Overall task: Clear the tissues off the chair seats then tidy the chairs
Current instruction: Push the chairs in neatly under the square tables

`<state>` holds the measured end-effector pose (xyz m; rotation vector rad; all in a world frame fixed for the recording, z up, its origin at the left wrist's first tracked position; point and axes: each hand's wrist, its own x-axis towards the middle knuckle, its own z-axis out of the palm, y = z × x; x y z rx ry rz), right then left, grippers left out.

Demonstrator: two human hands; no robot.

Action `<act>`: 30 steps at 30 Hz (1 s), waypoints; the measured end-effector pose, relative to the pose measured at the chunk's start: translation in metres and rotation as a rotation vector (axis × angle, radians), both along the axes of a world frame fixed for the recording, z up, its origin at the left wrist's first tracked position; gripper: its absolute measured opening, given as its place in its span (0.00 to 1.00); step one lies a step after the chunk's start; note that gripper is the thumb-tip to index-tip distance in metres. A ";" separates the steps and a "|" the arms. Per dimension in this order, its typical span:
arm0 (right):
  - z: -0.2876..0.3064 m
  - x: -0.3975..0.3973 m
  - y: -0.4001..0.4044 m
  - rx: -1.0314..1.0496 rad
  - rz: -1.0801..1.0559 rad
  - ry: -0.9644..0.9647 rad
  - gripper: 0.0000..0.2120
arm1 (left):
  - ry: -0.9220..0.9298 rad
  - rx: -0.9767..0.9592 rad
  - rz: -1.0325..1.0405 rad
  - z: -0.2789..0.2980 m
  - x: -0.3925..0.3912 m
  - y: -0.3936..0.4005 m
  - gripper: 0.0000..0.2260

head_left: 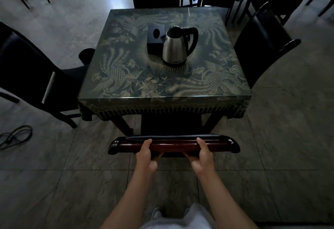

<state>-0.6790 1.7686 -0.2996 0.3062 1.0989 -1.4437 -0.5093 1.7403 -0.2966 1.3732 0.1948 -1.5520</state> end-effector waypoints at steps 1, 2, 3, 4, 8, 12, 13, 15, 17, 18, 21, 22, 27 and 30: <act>0.001 0.000 0.000 0.003 0.002 -0.001 0.23 | -0.003 -0.005 0.001 0.000 0.000 0.001 0.22; 0.003 0.000 0.001 0.007 0.010 -0.001 0.23 | -0.005 -0.010 0.001 0.000 0.000 0.001 0.22; 0.004 0.000 0.002 0.016 0.024 0.003 0.23 | -0.008 -0.013 -0.001 0.000 0.001 0.001 0.22; 0.005 -0.001 0.004 0.032 0.041 0.010 0.23 | -0.006 -0.015 -0.007 0.001 0.001 0.001 0.22; 0.009 -0.003 0.012 0.063 0.166 0.086 0.28 | 0.023 -0.038 -0.035 0.005 0.004 0.005 0.23; 0.013 -0.001 0.025 0.104 0.366 0.284 0.21 | -0.036 -0.082 -0.207 0.006 0.015 0.016 0.22; 0.015 -0.001 0.029 0.109 0.427 0.325 0.19 | -0.074 -0.081 -0.268 0.007 0.017 0.021 0.20; 0.021 0.000 0.036 0.090 0.586 0.402 0.14 | -0.206 -0.079 -0.412 0.009 0.018 0.030 0.16; 0.028 -0.001 0.042 0.044 0.827 0.625 0.11 | -0.437 -0.109 -0.629 0.013 0.020 0.037 0.12; 0.031 -0.004 0.043 0.008 0.961 0.787 0.08 | -0.584 -0.150 -0.773 0.015 0.022 0.040 0.12; 0.047 -0.010 0.042 -0.070 1.238 1.148 0.07 | -1.045 -0.274 -1.191 0.033 0.030 0.044 0.14; 0.054 -0.011 0.042 -0.072 1.288 1.237 0.10 | -1.188 -0.309 -1.275 0.042 0.032 0.045 0.14; 0.093 -0.011 0.039 -0.091 1.288 1.625 0.23 | -1.684 -0.595 -1.347 0.095 0.033 0.045 0.13; 0.114 -0.009 0.038 -0.105 1.259 1.842 0.26 | -1.826 -0.704 -1.293 0.116 0.035 0.043 0.17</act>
